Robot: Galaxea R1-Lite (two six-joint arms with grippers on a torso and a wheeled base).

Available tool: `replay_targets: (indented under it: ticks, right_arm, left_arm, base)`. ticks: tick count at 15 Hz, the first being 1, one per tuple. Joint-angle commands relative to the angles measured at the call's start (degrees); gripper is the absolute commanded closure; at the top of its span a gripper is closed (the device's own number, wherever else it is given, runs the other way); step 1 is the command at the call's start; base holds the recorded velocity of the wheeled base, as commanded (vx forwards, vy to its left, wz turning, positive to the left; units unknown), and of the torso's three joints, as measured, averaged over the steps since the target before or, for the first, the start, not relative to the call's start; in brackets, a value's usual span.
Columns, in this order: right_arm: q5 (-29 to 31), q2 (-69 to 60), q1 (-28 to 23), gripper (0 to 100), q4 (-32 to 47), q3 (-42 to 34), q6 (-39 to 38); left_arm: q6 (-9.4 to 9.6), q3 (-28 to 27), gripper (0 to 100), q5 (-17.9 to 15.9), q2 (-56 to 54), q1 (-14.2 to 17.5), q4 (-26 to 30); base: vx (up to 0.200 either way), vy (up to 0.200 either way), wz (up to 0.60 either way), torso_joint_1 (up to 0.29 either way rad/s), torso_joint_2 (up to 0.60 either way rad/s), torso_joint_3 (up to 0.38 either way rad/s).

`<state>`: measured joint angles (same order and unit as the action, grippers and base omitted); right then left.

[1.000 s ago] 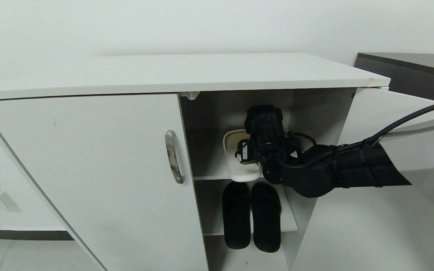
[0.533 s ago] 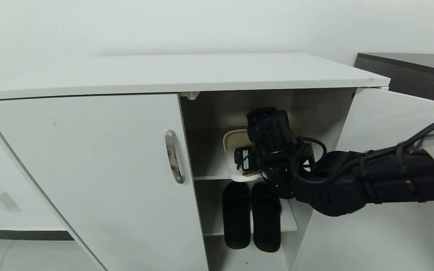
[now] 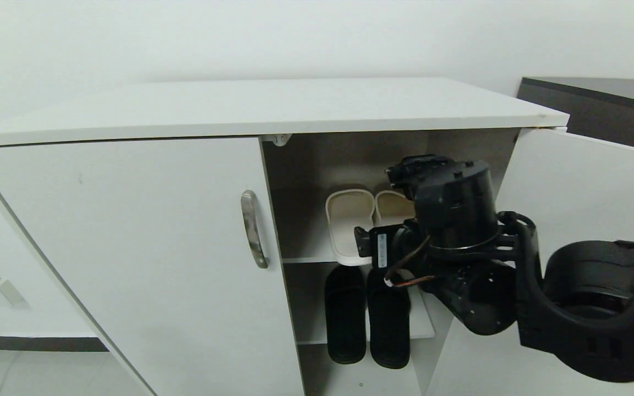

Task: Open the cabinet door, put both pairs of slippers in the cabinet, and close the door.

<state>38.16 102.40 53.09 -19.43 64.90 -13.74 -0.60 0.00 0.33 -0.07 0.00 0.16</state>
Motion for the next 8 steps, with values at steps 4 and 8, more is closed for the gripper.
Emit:
replay_targets:
  ticks: [4, 8]
  right_arm:
    - [-4.76, -11.52, 5.01, 0, -9.4, -17.62, 0.29]
    - [-9.59, -13.54, 5.62, 100, -12.82, -22.8, 0.2]
  left_arm:
    - [-0.02, 0.0, 100, 0.02, 0.07, 0.0, 0.02]
    - [0.07, 0.0, 100, 0.02, 0.07, 0.0, 0.02]
  base:
    - [0.0, 0.0, 0.0, 0.0, 0.0, 0.0]
    - [0.0, 0.0, 0.0, 0.0, 0.0, 0.0]
